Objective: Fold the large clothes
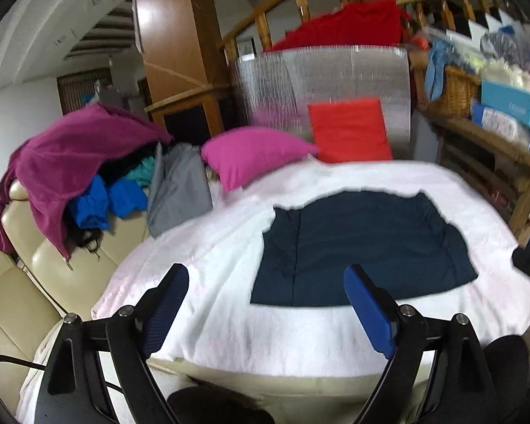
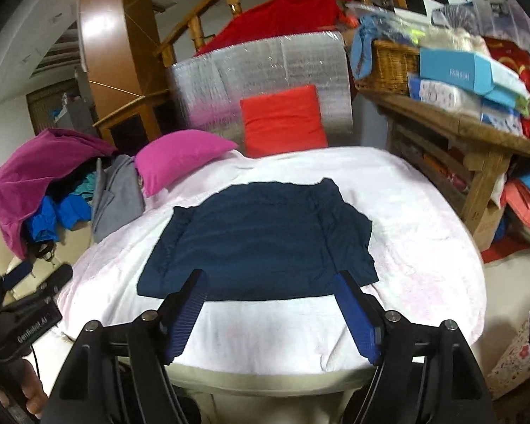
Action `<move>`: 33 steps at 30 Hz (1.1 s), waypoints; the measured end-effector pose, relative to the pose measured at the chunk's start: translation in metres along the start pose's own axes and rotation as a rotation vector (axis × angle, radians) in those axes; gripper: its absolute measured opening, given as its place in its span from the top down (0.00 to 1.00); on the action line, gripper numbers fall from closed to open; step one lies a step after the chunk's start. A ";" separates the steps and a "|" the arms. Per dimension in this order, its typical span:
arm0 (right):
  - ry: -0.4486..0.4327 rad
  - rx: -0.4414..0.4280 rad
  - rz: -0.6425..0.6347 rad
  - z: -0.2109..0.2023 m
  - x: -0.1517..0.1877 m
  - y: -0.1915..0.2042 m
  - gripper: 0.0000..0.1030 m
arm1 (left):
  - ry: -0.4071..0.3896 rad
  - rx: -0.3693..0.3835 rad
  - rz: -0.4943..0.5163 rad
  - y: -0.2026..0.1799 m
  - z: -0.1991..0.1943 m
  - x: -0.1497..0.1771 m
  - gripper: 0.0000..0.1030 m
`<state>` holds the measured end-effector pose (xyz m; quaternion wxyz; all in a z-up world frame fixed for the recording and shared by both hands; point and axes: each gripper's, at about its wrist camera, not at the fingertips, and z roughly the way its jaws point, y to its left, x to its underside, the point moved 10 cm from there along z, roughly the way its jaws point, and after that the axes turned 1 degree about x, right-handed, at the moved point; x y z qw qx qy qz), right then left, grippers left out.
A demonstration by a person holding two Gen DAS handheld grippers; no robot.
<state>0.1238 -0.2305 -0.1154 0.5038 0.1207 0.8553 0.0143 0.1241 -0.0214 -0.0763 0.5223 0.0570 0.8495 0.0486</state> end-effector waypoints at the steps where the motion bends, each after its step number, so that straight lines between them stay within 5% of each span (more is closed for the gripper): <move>1: -0.008 0.002 -0.009 -0.009 -0.001 0.005 0.24 | -0.023 -0.003 -0.002 0.002 -0.008 -0.005 0.08; 6: -0.021 0.012 -0.047 -0.038 0.000 0.024 0.24 | -0.125 -0.028 -0.016 0.014 -0.043 -0.024 0.03; 33: -0.085 0.028 -0.058 -0.075 -0.006 0.052 0.24 | -0.215 0.056 -0.097 0.036 -0.086 -0.033 0.02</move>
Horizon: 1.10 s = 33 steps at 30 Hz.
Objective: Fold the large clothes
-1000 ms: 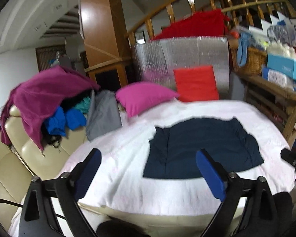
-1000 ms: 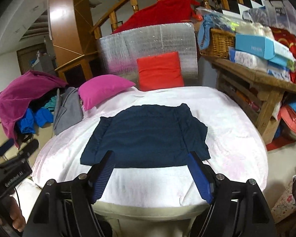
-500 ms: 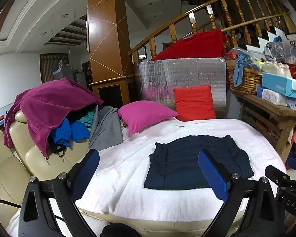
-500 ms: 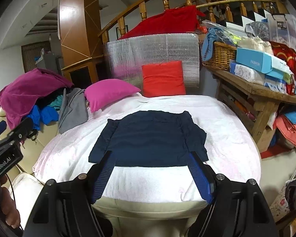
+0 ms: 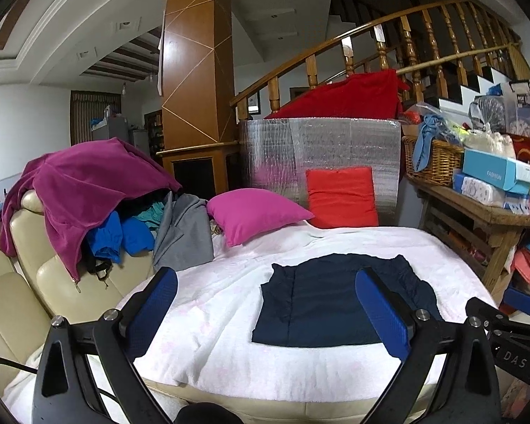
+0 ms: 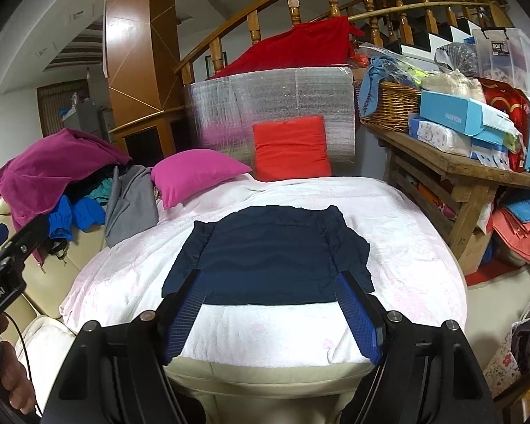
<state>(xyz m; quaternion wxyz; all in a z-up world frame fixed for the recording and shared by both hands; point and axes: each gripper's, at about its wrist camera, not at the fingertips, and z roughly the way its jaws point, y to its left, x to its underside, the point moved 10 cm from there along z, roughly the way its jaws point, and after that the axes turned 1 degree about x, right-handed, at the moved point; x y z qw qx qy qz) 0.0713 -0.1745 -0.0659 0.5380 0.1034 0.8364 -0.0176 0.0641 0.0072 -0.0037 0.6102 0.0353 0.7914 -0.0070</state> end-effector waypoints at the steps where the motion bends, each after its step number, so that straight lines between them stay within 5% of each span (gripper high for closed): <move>1: 0.001 0.000 -0.001 0.001 0.000 0.001 0.24 | -0.001 0.000 -0.006 0.002 0.000 0.000 0.02; 33: 0.012 -0.011 0.014 0.012 0.006 0.009 0.24 | 0.025 -0.024 -0.015 0.011 0.010 0.013 0.02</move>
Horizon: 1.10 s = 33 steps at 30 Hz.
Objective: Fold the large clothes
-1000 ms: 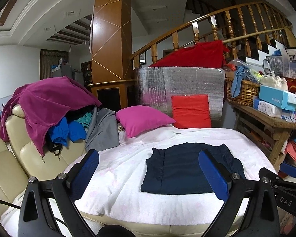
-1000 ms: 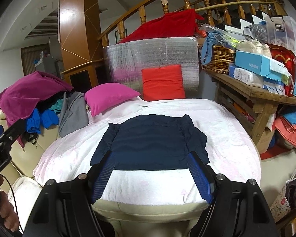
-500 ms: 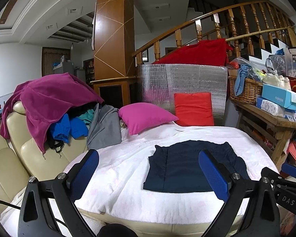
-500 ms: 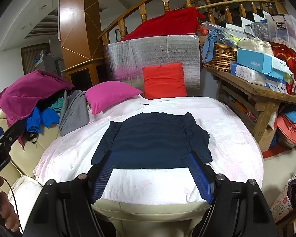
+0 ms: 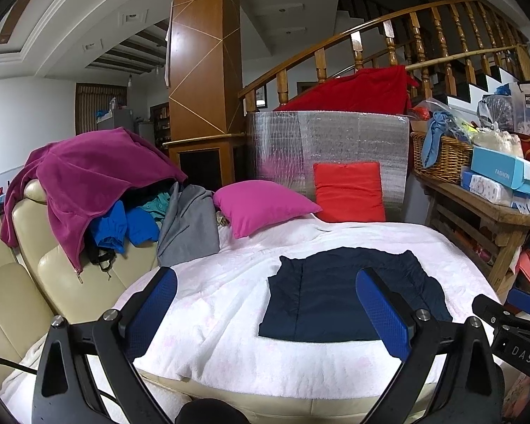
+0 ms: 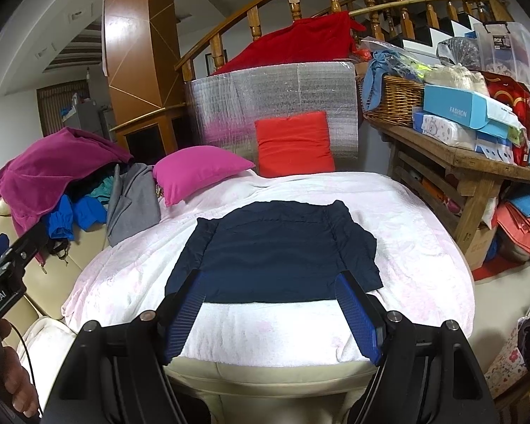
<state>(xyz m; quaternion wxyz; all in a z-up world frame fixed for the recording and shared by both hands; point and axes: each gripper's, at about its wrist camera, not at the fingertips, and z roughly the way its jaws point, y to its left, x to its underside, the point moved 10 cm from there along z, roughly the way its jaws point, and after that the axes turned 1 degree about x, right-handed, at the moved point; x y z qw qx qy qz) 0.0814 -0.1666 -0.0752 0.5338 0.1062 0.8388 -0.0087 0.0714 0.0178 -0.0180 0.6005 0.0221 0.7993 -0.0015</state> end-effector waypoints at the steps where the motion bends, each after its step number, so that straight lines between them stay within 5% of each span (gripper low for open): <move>1: 0.000 0.001 0.000 0.000 0.000 0.000 0.24 | 0.000 0.000 0.000 0.000 0.000 0.000 0.02; 33: 0.002 0.004 0.013 0.003 0.005 -0.003 0.24 | 0.009 0.002 0.006 0.001 0.004 0.004 0.02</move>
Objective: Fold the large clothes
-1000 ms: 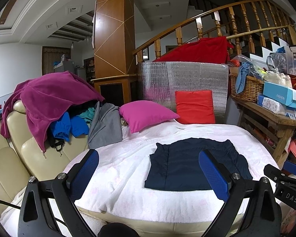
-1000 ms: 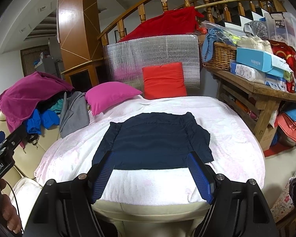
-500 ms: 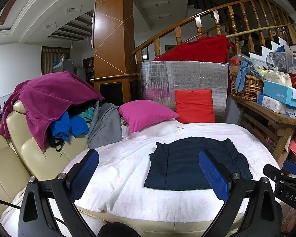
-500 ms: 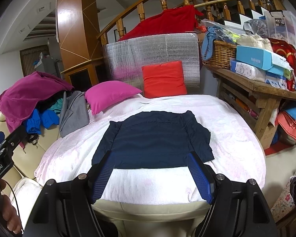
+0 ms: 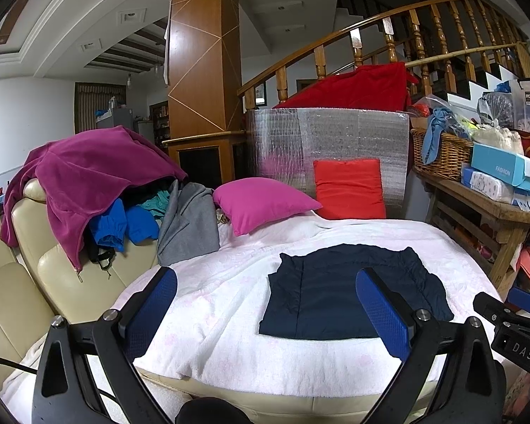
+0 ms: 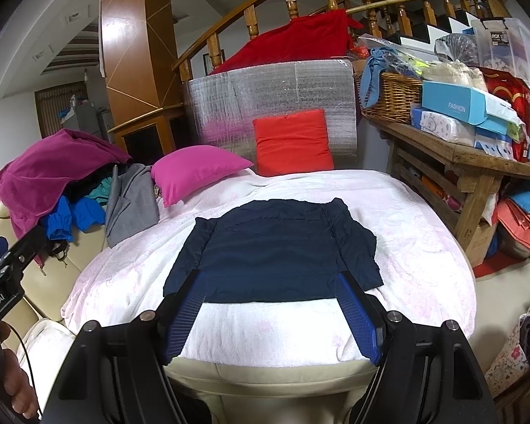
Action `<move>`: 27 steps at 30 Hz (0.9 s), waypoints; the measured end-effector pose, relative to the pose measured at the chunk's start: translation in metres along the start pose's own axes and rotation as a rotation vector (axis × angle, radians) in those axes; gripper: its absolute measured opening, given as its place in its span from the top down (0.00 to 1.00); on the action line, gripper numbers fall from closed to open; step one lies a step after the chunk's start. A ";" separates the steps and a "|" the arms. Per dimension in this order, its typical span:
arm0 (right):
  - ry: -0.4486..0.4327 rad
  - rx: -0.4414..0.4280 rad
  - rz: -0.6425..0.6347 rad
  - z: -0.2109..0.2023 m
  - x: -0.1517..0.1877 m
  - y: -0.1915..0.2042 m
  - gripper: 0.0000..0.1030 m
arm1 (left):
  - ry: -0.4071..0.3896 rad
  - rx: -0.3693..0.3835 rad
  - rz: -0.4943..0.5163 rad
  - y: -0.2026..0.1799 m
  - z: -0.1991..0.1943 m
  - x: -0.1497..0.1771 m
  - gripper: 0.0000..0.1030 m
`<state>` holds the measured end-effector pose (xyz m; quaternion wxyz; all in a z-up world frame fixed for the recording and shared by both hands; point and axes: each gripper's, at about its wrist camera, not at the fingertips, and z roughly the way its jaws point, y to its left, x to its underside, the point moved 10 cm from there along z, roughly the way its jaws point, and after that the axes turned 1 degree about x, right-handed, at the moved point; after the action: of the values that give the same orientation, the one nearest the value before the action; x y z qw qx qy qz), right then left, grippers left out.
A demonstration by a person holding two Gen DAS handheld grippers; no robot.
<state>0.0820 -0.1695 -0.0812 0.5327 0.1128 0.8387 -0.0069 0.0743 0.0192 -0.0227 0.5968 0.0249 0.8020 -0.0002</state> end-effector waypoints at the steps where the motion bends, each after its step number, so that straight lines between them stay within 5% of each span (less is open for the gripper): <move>1: 0.000 0.000 0.001 0.000 0.000 0.000 0.24 | 0.001 0.001 -0.001 0.000 0.000 0.000 0.02; 27: -0.017 0.014 0.006 0.000 -0.004 0.002 0.24 | 0.004 -0.001 -0.010 0.002 0.004 0.000 0.02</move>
<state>0.0838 -0.1684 -0.0767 0.5389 0.1191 0.8338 -0.0122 0.0782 0.0210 -0.0233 0.5953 0.0206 0.8033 -0.0027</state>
